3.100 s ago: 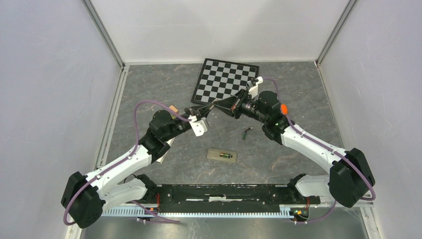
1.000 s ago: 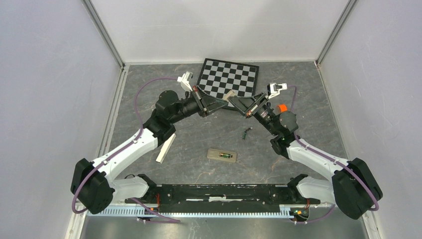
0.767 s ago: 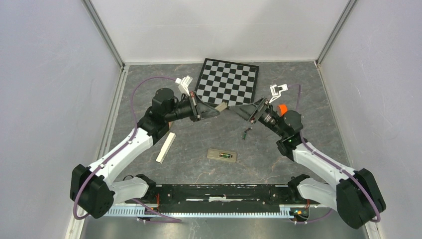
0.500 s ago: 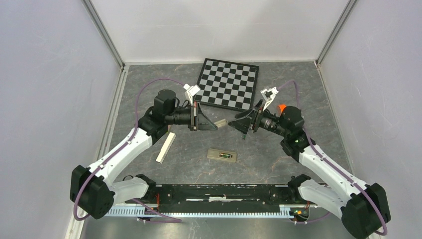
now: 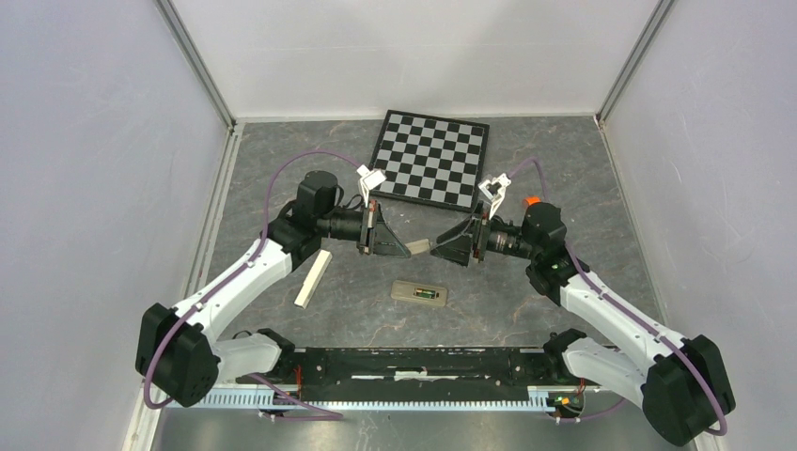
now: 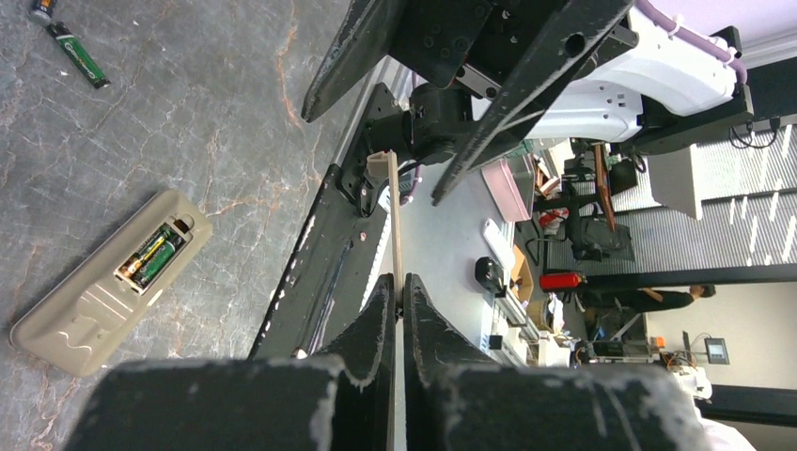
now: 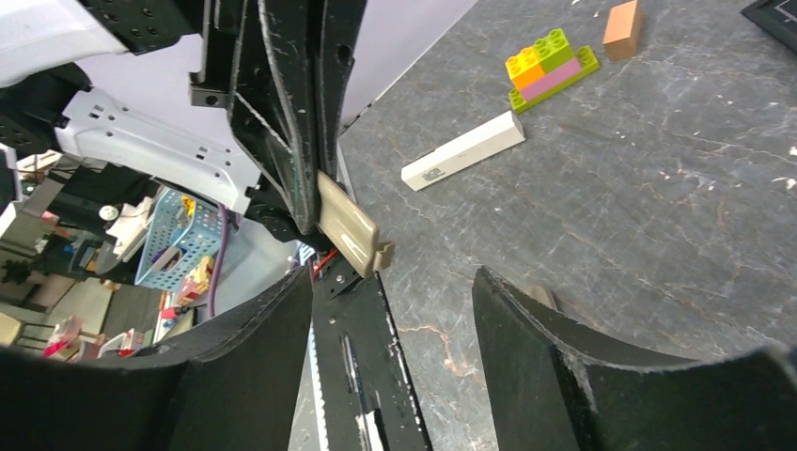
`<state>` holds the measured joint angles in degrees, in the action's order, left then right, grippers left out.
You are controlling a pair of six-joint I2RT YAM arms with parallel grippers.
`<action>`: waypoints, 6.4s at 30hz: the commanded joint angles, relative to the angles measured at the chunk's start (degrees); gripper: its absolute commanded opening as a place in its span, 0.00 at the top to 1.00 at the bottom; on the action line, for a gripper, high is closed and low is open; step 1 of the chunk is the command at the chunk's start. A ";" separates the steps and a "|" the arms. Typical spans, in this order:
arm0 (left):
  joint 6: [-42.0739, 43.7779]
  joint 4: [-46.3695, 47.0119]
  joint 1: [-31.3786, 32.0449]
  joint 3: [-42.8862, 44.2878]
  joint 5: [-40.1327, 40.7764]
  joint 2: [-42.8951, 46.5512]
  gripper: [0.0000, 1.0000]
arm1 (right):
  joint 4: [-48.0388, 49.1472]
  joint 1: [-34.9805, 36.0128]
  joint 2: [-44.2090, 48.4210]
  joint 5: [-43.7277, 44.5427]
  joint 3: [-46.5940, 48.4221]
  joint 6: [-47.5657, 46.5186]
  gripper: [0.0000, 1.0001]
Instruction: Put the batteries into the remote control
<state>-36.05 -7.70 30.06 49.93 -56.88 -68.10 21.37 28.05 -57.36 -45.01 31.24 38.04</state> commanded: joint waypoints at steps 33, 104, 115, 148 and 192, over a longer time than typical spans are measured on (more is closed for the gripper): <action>3.36 -0.18 -0.18 1.42 -3.91 -0.51 0.97 | 18.03 2.44 -6.46 -3.17 -1.27 11.59 0.92; -5.43 4.06 0.96 -15.18 30.34 -14.52 0.57 | -0.47 12.98 -12.05 28.99 -14.42 17.94 1.00; -5.36 4.02 3.00 -14.49 29.43 -17.51 0.59 | -0.95 13.43 -14.66 29.60 -14.12 16.69 1.00; -3.37 -0.55 4.76 -11.42 32.63 -17.93 0.64 | -17.88 14.31 -8.82 35.61 -6.88 9.20 0.72; -0.60 -18.62 -9.99 -2.38 49.68 2.68 0.11 | -25.38 26.03 -21.18 37.68 10.84 -47.48 0.02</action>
<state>-37.36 -22.37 23.97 46.09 -9.76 -70.08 3.31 50.87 -74.26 -13.34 39.48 1.50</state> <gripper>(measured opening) 0.841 0.976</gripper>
